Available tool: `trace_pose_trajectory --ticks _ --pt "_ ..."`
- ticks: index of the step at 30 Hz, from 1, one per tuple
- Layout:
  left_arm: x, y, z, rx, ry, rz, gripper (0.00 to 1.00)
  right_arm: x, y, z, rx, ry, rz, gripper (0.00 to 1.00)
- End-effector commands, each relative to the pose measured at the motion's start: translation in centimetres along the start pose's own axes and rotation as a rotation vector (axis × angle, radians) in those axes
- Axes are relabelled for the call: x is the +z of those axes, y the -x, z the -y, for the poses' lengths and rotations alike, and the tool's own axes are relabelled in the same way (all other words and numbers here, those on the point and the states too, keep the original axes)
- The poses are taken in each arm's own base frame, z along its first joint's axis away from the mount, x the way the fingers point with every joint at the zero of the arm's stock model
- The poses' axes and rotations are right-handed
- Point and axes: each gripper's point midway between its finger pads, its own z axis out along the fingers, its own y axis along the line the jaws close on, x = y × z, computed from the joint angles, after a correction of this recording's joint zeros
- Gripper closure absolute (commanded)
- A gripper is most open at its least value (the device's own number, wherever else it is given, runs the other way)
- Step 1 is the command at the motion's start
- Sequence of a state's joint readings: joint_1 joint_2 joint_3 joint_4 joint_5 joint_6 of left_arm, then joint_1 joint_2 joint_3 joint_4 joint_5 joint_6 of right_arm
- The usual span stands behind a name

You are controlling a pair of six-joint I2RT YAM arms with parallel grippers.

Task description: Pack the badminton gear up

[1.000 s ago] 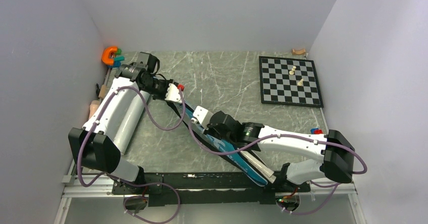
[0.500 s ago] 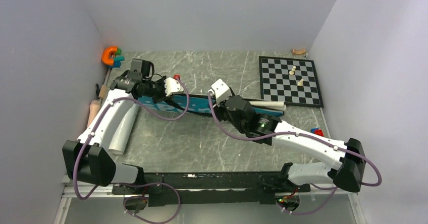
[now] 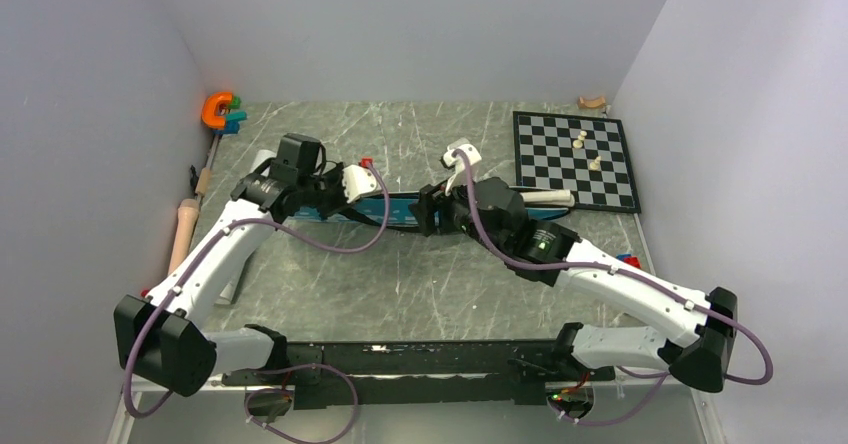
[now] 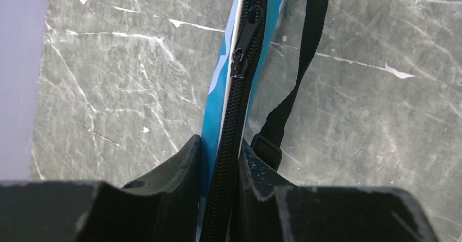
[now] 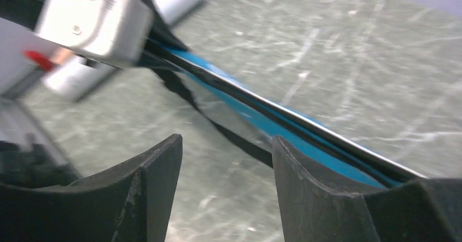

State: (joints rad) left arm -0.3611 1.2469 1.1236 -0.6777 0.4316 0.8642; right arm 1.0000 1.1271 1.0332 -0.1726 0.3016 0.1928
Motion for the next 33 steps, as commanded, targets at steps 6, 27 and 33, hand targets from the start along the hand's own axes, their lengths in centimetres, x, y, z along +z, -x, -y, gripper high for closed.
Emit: trace_pose_trajectory --ticks 6,27,33 --pt "-0.4 1.8 0.7 -0.126 0.036 0.036 1.00 -1.0 0.4 -7.1 0.468 0.392 0.045 0.39" --pt "-0.8 1.7 3.9 -0.081 0.024 -0.006 1.00 4.6 -1.1 -4.3 0.824 0.435 -0.043 0.47" --pt "-0.9 2.1 4.2 -0.078 0.014 -0.001 1.00 5.1 -1.7 -3.2 0.838 0.395 -0.037 0.47"
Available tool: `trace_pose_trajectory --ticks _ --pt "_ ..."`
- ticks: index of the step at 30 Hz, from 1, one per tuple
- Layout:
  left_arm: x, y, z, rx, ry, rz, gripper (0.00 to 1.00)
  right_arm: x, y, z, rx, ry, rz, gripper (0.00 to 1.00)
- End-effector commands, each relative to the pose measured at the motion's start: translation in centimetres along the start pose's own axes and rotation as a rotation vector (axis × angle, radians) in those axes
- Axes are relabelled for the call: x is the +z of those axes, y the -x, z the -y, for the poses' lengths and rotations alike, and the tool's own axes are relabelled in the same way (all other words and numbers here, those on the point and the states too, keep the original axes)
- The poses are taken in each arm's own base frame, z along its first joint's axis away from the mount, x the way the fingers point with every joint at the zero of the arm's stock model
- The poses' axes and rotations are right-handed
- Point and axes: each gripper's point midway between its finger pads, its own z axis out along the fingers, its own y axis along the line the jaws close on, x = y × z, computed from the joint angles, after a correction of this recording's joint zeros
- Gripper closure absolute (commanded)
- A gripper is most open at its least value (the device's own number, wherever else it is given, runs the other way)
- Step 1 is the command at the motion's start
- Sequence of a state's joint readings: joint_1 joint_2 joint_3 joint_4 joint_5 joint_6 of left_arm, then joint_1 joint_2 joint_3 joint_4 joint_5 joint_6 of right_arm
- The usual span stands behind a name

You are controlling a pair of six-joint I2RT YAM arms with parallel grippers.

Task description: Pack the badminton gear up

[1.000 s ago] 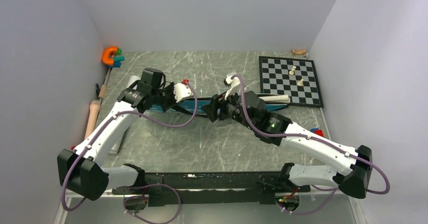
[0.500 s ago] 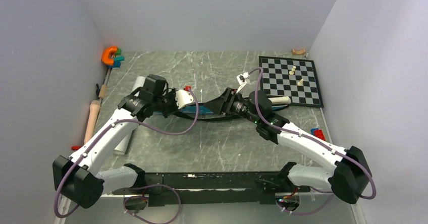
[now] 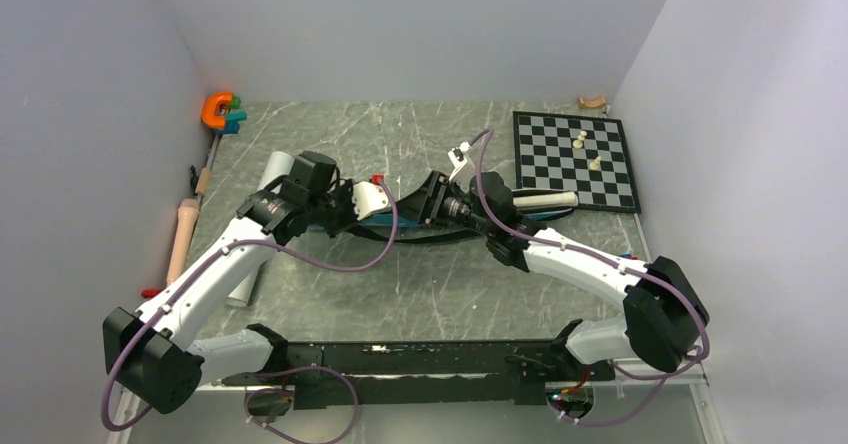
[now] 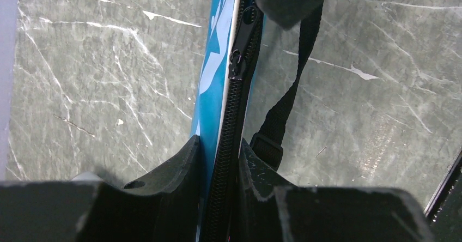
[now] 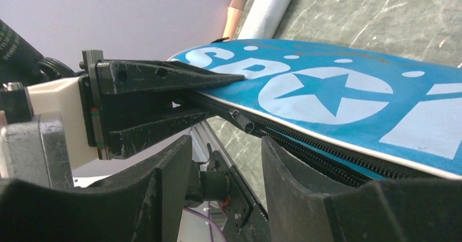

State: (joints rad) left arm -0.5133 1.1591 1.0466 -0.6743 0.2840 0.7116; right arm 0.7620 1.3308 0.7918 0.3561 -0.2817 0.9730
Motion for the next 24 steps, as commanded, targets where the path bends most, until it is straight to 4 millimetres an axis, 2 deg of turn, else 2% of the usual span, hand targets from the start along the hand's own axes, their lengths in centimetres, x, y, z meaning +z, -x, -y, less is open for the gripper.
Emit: trace_pose_trajectory --ticks 1,8,13,19,24 --pt "-1.0 1.5 0.4 -0.033 0.003 0.047 1.00 0.0 2.1 -2.1 0.000 0.078 0.062 0.47" --pt "-1.2 1.7 0.9 -0.035 -0.003 0.048 1.00 1.2 1.3 -1.2 0.040 0.090 0.015 0.51" --pt "-1.3 1.7 1.0 -0.030 -0.001 0.047 1.00 1.2 0.8 -0.7 0.057 0.086 -0.002 0.52" --pt "-1.2 1.7 0.9 -0.023 0.005 0.044 1.00 0.8 0.4 -0.9 0.077 0.082 -0.021 0.52" --pt "-1.3 1.4 1.0 -0.014 0.008 0.040 1.00 -0.3 -0.2 -0.3 0.083 0.040 -0.039 0.53"
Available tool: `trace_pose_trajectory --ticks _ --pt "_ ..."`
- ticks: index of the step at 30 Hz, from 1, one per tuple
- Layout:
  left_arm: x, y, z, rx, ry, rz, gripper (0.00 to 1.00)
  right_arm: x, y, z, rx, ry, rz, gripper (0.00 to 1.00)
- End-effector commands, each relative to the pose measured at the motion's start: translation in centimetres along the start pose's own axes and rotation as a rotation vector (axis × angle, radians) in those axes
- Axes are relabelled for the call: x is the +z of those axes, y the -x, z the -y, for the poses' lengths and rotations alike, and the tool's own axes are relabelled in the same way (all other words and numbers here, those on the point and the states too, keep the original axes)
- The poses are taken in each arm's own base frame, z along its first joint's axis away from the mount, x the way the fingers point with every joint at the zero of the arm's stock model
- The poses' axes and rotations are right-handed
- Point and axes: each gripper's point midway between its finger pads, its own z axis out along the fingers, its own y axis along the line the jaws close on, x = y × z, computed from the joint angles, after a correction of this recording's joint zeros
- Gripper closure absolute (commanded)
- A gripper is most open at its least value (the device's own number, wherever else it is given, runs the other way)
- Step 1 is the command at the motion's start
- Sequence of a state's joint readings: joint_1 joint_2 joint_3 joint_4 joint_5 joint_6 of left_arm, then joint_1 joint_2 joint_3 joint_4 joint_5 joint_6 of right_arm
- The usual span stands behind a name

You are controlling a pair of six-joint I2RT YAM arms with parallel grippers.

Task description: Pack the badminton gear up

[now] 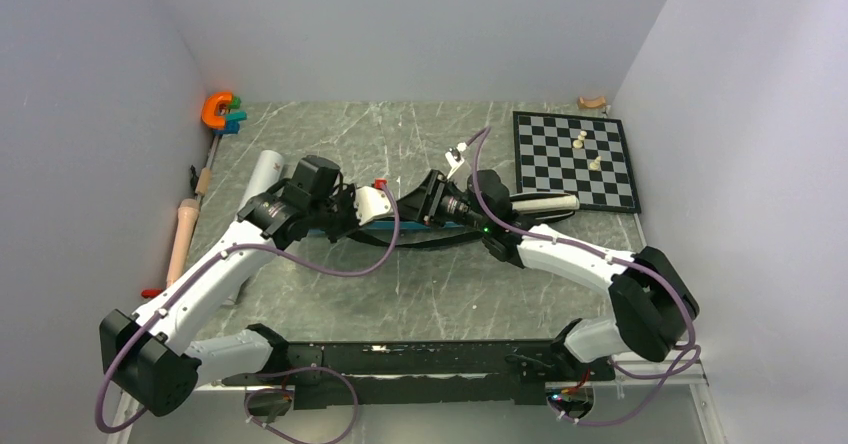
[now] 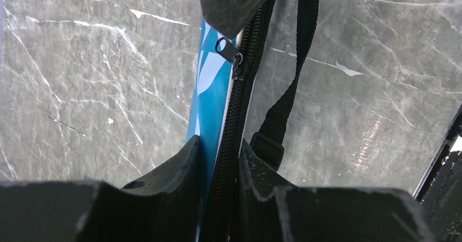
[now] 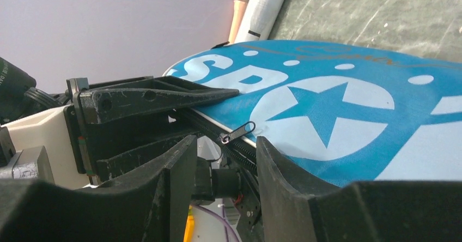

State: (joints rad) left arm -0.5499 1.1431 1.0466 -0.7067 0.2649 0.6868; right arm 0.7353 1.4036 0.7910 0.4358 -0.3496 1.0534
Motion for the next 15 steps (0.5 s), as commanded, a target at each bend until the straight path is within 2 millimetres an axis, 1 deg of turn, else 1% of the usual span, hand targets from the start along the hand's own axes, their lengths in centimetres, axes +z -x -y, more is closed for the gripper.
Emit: trace_pose_trajectory --ticks 1,3,6,10,15 --pt "-1.0 1.2 -0.1 -0.008 0.027 0.052 1.00 -1.6 -0.3 -0.6 -0.002 -0.006 -0.007 0.53" --pt "-1.0 1.1 0.0 -0.007 0.025 0.048 1.00 -2.2 -0.4 -0.1 -0.012 -0.036 -0.002 0.52" --pt "-1.0 1.1 0.2 -0.005 0.021 0.048 1.00 -2.6 -0.5 0.0 -0.020 -0.051 -0.003 0.50" --pt "-1.1 1.4 0.2 -0.002 0.023 0.054 1.00 -2.3 -0.6 0.0 -0.021 -0.063 -0.023 0.48" --pt "-1.2 1.5 0.5 0.001 0.015 0.049 1.00 -2.4 -0.2 0.2 -0.046 -0.081 -0.016 0.45"
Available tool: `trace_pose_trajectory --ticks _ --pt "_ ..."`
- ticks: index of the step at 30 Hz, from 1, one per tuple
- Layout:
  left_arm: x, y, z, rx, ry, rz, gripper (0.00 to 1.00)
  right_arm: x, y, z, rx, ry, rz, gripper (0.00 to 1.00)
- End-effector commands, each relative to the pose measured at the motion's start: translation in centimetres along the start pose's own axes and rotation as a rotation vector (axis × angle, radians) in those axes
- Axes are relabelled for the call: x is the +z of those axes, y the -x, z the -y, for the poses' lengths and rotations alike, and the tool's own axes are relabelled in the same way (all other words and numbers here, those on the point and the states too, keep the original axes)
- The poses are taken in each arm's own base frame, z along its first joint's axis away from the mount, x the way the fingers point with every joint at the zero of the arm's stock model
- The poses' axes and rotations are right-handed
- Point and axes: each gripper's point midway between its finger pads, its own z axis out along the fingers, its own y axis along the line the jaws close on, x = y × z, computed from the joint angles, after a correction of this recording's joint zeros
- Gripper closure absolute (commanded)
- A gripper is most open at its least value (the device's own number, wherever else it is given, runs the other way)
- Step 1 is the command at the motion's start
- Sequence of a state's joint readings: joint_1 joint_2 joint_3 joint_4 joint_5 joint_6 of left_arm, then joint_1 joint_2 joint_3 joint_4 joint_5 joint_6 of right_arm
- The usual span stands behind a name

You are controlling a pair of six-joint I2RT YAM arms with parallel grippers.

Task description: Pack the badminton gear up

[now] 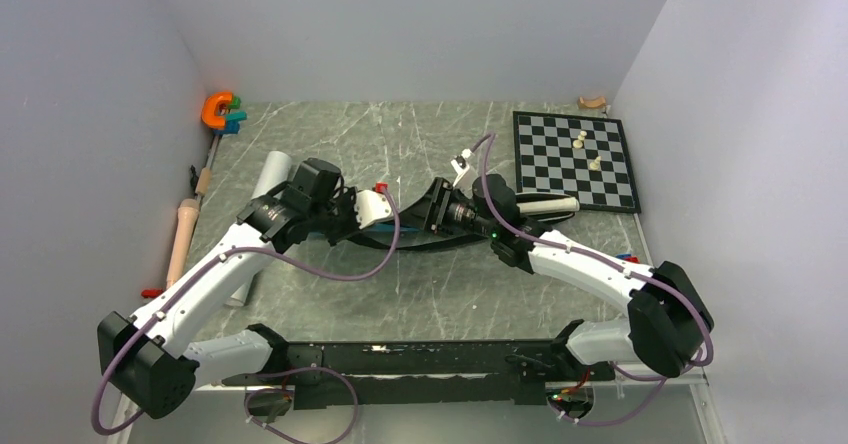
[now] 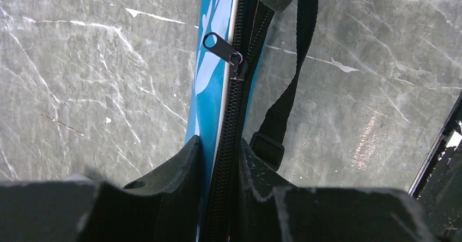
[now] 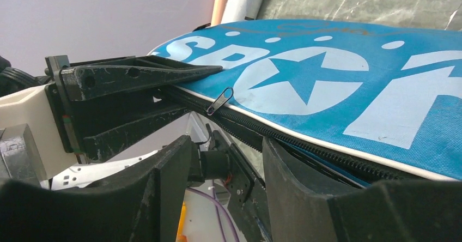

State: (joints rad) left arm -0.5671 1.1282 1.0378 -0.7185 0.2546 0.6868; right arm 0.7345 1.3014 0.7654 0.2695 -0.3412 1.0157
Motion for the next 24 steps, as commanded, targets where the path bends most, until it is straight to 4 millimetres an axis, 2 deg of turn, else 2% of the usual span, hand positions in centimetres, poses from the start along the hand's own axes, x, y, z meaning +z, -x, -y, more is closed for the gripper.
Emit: trace_pose_trajectory --ticks 1,10,18,24 --pt "-1.0 1.6 -0.1 -0.008 0.020 0.055 1.00 0.0 0.9 -0.5 -0.040 -0.007 0.019 0.45" --pt "-1.2 2.3 0.4 -0.007 0.007 0.064 1.00 1.8 1.2 -1.7 0.000 0.095 0.015 0.46" --pt "-0.9 2.2 0.7 0.003 0.001 0.057 1.00 2.0 1.6 -3.6 0.039 0.197 0.021 0.48" --pt "-0.9 2.2 0.8 0.005 0.000 0.058 1.00 2.5 1.4 -3.4 0.050 0.196 0.007 0.53"
